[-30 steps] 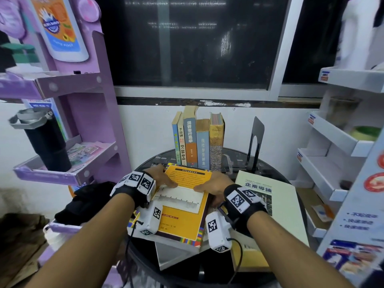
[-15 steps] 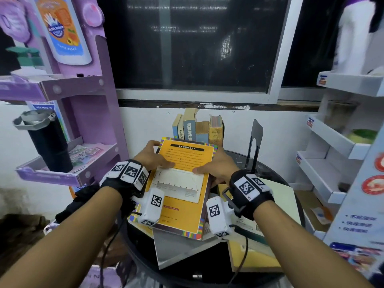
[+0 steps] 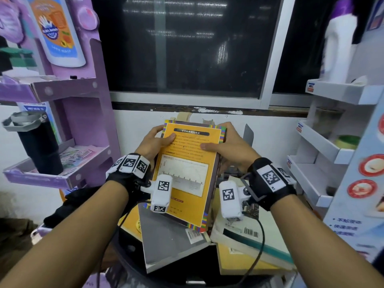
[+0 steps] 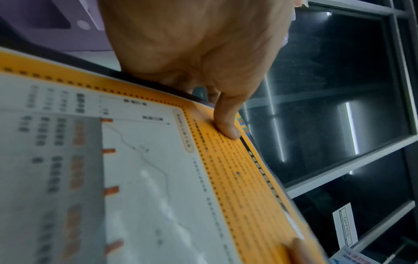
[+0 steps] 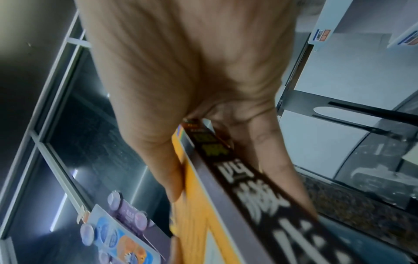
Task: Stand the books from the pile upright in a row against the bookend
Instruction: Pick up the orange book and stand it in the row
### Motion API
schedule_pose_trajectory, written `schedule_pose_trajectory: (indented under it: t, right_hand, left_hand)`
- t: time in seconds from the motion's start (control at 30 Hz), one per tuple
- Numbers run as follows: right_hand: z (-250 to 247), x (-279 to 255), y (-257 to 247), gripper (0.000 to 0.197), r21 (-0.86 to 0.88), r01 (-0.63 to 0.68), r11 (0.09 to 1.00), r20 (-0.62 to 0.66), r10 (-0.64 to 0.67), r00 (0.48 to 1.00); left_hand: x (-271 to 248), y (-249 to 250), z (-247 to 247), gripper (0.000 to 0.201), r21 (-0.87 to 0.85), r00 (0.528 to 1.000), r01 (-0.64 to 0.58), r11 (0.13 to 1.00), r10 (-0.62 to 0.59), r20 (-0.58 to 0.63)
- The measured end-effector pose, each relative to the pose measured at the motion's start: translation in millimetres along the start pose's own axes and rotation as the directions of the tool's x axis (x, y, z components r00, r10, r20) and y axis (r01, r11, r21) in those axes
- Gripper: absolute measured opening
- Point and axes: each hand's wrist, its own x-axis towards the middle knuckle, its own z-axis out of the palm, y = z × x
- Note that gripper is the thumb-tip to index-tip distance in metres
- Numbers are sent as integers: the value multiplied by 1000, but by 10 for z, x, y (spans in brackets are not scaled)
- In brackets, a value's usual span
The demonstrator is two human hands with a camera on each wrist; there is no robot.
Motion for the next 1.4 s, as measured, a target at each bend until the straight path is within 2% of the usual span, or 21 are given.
schedule_pose_trajectory:
  t: [0.07, 0.23, 0.37, 0.5, 0.67, 0.77, 0.97, 1.13, 1.3, 1.4]
  right_hand:
    - [-100, -67, -73, 44, 39, 9, 999, 20, -9, 1000]
    - [-301, -125, -185, 45, 48, 21, 999, 56, -24, 998]
    - [-404, -145, -217, 42, 18, 18, 1000, 59, -19, 998]
    - [-466, -159, -223, 35, -25, 48, 999, 12, -47, 999]
    - [-505, -128, -206, 36, -93, 67, 993, -77, -74, 994]
    - [-525, -112, -192, 38, -115, 65, 991, -108, -78, 991]
    - [-675, -139, -153, 31, -173, 64, 983, -117, -85, 989]
    - [-892, -174, -175, 28, -191, 40, 981, -152, -70, 986]
    - [-1087, -171, -215, 29, -225, 4, 974, -215, -53, 975]
    - [-1132, -121, -218, 31, -239, -9, 971, -258, -54, 965]
  left_hand:
    - [22, -26, 61, 42, -52, 999, 5, 999, -3, 42]
    - [71, -120, 255, 42, -168, 989, -4, 986, 29, 147]
    - [110, -120, 420, 40, -156, 978, -27, 987, 58, 202]
    - [141, -93, 543, 39, -128, 978, -43, 991, 68, 200]
    - [203, -4, 679, 38, 42, 976, -67, 997, 56, 211]
    - [257, 98, 757, 41, 122, 979, -130, 984, 108, 173]
    - [376, 161, 955, 44, 248, 966, -253, 935, 234, 107]
    - [508, 94, 1099, 43, 326, 962, -270, 906, 242, 122]
    - [636, 14, 1186, 44, 453, 956, -295, 841, 262, 135]
    - [700, -9, 1206, 46, 560, 943, -328, 761, 297, 148]
